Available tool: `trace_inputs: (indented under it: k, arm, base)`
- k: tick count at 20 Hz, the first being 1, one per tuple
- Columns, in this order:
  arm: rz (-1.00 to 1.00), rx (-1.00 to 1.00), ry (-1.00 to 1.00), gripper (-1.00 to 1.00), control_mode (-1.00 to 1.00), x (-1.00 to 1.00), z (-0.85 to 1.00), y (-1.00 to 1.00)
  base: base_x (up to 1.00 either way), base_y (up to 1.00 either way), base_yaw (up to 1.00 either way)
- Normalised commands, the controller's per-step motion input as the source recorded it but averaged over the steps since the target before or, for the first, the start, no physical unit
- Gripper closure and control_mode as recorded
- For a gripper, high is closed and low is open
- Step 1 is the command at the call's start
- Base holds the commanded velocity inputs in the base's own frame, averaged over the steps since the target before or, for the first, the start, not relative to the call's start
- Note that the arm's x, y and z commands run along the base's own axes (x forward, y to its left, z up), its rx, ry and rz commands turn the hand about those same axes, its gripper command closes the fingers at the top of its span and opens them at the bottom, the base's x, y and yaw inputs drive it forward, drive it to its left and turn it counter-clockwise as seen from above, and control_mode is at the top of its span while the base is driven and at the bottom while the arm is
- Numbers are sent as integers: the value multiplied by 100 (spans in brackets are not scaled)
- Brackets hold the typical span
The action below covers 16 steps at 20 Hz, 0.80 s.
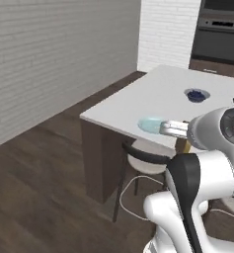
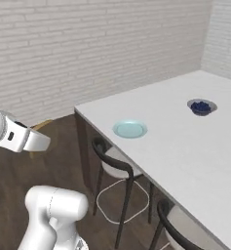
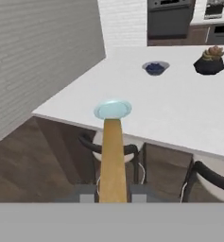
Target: Start the toaster. Once the lever pops up, take the bread to the plate on the dining counter.
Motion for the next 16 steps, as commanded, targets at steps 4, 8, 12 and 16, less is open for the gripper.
trace_inputs:
  k: [4, 8, 12, 16]
  arm:
    - [0, 0, 0, 100, 100, 0, 0, 0]
    - [0, 0, 0, 100, 100, 0, 0, 0]
    - [0, 0, 0, 100, 100, 0, 0, 0]
    - [-35, 0, -8, 100, -100, 41, 0, 1]
  base:
    - [100, 41, -46]
    - [90, 32, -46]
    - [77, 21, -46]
    - [17, 3, -11]
